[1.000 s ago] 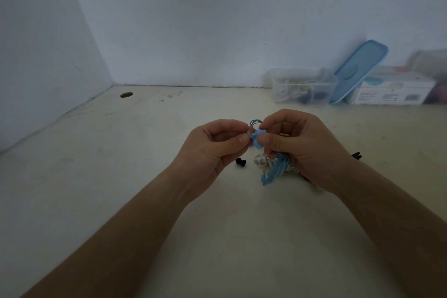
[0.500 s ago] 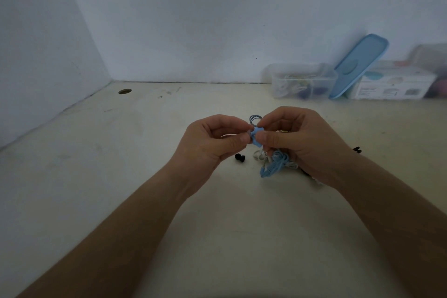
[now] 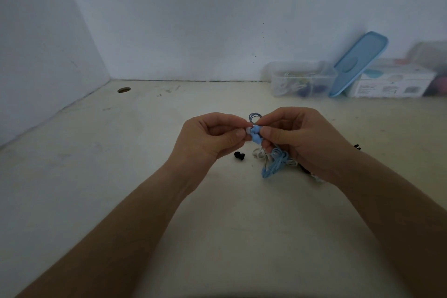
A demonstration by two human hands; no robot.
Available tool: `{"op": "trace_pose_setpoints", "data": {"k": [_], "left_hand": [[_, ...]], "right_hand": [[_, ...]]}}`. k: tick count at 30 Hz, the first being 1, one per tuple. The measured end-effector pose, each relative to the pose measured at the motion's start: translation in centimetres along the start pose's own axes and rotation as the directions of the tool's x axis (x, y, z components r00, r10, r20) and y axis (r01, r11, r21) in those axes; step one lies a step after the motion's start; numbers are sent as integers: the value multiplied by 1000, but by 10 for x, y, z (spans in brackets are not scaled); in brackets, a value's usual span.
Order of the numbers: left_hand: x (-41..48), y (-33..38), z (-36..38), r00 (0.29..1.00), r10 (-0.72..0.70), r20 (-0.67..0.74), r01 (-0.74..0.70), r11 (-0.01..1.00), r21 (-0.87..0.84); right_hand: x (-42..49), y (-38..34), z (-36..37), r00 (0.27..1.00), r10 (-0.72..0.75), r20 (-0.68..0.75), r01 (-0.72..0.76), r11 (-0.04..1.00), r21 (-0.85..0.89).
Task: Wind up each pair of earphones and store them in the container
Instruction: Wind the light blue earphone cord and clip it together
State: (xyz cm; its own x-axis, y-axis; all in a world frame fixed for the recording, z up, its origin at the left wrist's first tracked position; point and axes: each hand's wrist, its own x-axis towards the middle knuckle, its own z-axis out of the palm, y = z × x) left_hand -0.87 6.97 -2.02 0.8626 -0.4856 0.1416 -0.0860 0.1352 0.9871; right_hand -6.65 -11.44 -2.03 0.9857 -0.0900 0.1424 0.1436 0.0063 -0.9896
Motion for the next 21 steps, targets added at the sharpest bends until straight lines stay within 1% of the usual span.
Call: {"op": "trace_pose_setpoints", "data": {"k": [6,16,21], "left_hand": [[1,-1,-1,1000,-19,3,19,1000,-5],[3,-2,-4,995,-60,84,62,998,-20],[3,-3,-3,995,-59,85,62,997,-39]], "right_hand": [[1,-1,-2,1000,14,16,-13,1000,-16],[1,1,-6,997,19,75,-13,997,-78],[2,2,-6,998,3,61,3,994,-113]]}}
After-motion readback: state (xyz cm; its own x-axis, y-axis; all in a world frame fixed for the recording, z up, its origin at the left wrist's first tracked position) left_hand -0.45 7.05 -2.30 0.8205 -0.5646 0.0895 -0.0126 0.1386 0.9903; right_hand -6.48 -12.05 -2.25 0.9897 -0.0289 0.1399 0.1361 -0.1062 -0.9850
